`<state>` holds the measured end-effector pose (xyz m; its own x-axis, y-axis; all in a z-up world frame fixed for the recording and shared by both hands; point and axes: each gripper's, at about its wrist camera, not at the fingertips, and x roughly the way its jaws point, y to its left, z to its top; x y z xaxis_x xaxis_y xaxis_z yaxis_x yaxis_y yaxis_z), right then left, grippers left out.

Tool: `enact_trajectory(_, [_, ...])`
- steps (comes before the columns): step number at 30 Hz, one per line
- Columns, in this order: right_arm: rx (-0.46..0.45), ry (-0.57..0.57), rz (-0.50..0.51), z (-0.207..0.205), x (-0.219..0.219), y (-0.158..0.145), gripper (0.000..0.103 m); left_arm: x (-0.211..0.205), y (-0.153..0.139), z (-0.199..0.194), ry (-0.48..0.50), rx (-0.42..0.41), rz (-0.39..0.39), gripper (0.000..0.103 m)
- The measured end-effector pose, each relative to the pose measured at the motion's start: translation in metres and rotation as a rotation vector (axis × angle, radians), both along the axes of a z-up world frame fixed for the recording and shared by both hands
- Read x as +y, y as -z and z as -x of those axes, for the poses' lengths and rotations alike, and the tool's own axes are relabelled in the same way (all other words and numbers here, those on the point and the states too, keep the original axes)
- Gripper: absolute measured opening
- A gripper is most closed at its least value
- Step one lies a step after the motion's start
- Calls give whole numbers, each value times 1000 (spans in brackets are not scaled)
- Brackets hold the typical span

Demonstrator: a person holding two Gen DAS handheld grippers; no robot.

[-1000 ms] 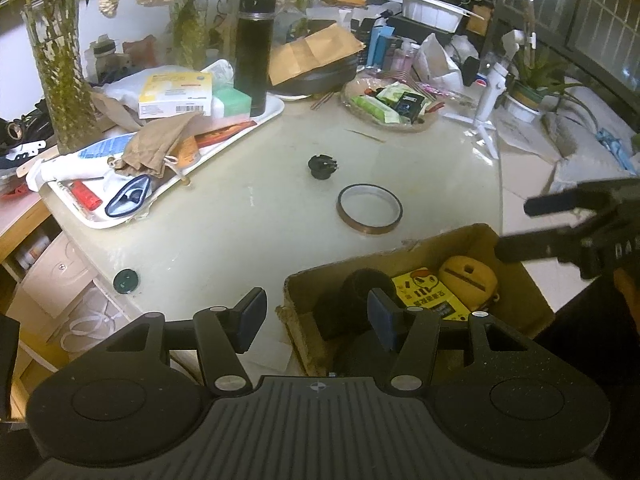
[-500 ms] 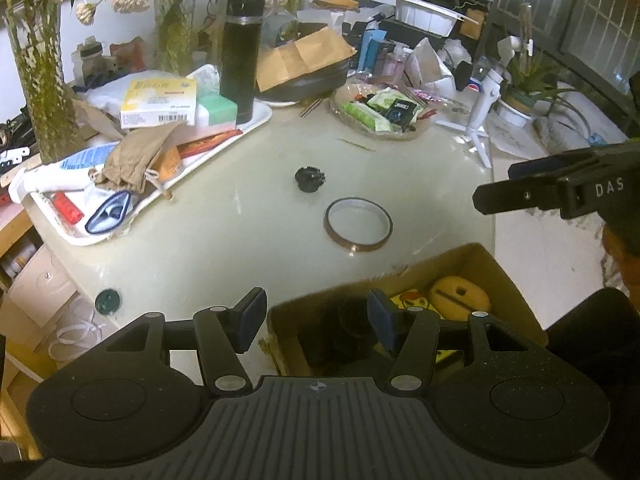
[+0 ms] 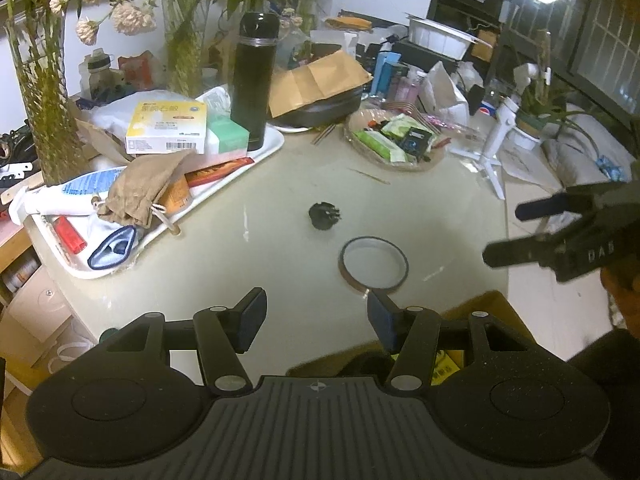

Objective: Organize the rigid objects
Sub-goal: 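Move the right gripper from the box to the thin dark ring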

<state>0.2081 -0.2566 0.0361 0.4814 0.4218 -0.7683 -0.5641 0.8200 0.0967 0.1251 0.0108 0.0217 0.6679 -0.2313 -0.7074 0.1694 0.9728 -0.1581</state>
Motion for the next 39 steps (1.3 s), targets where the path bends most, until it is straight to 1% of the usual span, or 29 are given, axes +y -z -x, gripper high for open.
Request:
enact_trajectory(5, [24, -13, 17, -7, 0, 15, 102, 2, 5, -8, -1, -3, -15, 55])
enact_trajectory(7, [40, -11, 20, -10, 1, 21, 99, 2, 8, -11, 0, -1, -22, 55])
enact_trajectory(8, [48, -8, 20, -12, 0, 24, 95, 2, 10, -12, 0, 0, -24, 55])
enact_trajectory(11, [74, 6, 14, -18, 0, 33, 92, 4, 15, -14, -3, 5, -23, 55])
enact_trajectory(13, [98, 27, 0, -23, -1, 39, 86, 7, 19, -14, -6, 11, -7, 55])
enact_trajectory(15, [127, 44, -3, -29, 0, 47, 78, 11, 22, -15, -12, 17, 13, 55])
enact_trajectory(16, [135, 50, -1, -31, 0, 49, 76, 12, 23, -15, -17, 19, 17, 55])
enact_trajectory(18, [152, 57, 3, -36, 2, 57, 68, 14, 22, -16, -26, 16, 25, 55])
enact_trajectory(19, [160, 60, 4, -39, 4, 60, 66, 15, 22, -15, -31, 12, 29, 55])
enact_trajectory(21, [177, 68, 4, -45, 7, 66, 59, 18, 21, -16, -40, 6, 37, 55])
enact_trajectory(24, [189, 76, 13, -55, 12, 72, 54, 21, 22, -16, -54, 7, 48, 55])
enact_trajectory(28, [196, 74, 42, -71, 22, 80, 51, 26, 23, -17, -73, 16, 75, 55])
enact_trajectory(32, [209, 82, 67, -87, 30, 91, 45, 28, 23, -18, -72, 18, 106, 55])
enact_trajectory(37, [216, 49, 140, -99, 46, 105, 41, 27, 25, -19, -67, 24, 109, 55])
enact_trajectory(38, [214, 39, 159, -101, 49, 108, 35, 27, 25, -19, -67, 26, 109, 55])
enact_trajectory(39, [214, 32, 177, -102, 51, 110, 26, 27, 25, -19, -66, 26, 108, 55])
